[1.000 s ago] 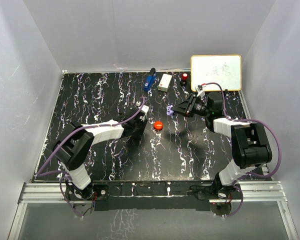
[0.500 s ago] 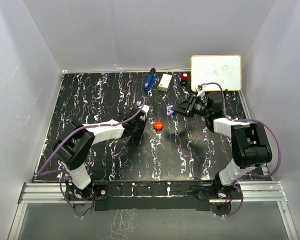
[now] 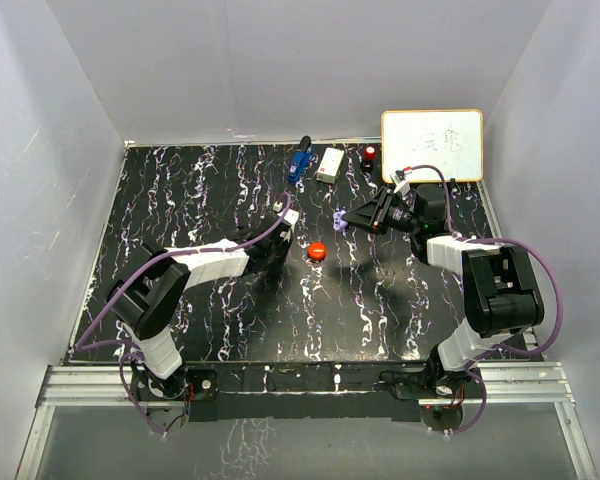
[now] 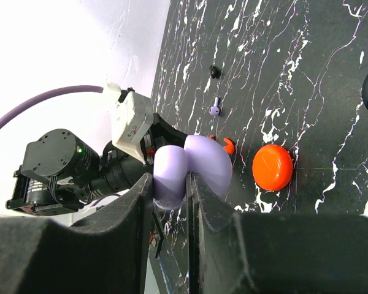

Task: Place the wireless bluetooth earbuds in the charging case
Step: Pick up the earbud from the center of the board.

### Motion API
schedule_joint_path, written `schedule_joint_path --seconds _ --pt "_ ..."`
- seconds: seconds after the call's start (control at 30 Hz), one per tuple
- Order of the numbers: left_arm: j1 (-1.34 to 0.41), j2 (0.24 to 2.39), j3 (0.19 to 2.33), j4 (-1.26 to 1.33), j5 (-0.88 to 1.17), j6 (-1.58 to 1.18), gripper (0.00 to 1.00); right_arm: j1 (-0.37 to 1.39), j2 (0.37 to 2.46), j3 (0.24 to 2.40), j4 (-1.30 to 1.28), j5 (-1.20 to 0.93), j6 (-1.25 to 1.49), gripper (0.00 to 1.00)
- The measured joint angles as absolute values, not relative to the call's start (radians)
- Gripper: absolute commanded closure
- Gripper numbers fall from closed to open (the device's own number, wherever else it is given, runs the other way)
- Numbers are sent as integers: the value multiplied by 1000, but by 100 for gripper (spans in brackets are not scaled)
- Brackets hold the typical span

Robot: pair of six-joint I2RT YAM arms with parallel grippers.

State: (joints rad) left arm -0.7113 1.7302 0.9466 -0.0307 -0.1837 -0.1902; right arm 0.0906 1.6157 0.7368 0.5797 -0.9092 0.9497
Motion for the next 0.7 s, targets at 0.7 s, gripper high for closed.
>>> schedule_joint_path --seconds 0.7 --pt "-696 1551 1083 -64 -93 -244 100 91 1616 737 581 -924 965 100"
